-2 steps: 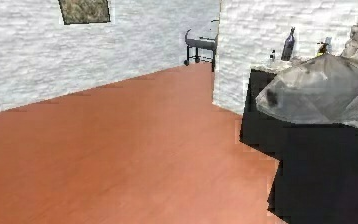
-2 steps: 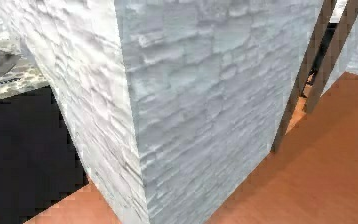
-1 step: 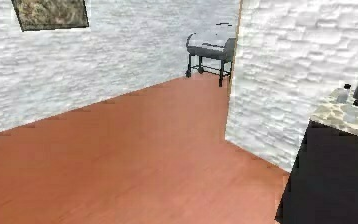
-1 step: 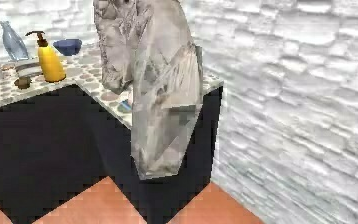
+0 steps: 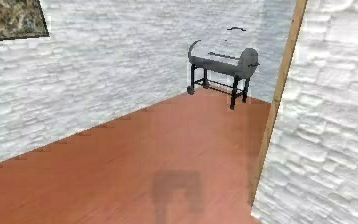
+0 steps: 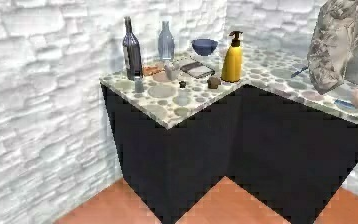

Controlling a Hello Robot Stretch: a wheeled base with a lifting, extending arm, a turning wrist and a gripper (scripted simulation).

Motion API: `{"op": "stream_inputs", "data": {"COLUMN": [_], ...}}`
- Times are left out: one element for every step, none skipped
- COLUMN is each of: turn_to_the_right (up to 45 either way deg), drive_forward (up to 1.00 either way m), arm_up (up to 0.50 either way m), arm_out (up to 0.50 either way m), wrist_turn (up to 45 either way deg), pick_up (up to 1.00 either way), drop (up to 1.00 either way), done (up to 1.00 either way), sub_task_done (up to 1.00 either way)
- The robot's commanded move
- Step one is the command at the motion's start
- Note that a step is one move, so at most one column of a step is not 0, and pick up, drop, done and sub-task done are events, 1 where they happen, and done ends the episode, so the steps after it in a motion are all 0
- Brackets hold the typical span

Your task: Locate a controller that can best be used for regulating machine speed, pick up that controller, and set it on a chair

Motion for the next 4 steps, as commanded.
{"op": "stream_inputs", "data": {"turn_to_the_right": [0.0,0.0,27.0,0.0], "drive_forward": [1.0,0.3,0.0,0.5], "arm_up": [0.0,0.0,0.0,0.0], "arm_out": [0.0,0.0,0.0,0.0], "wrist_turn": [0.0,0.0,0.0,0.0], "pick_up": [0.0,0.0,0.0,0.0], "drop": [0.0,0.0,0.0,0.0], "done": [0.0,0.0,0.0,0.0], "sub_task_done": [0.0,0.0,0.0,0.0]}}
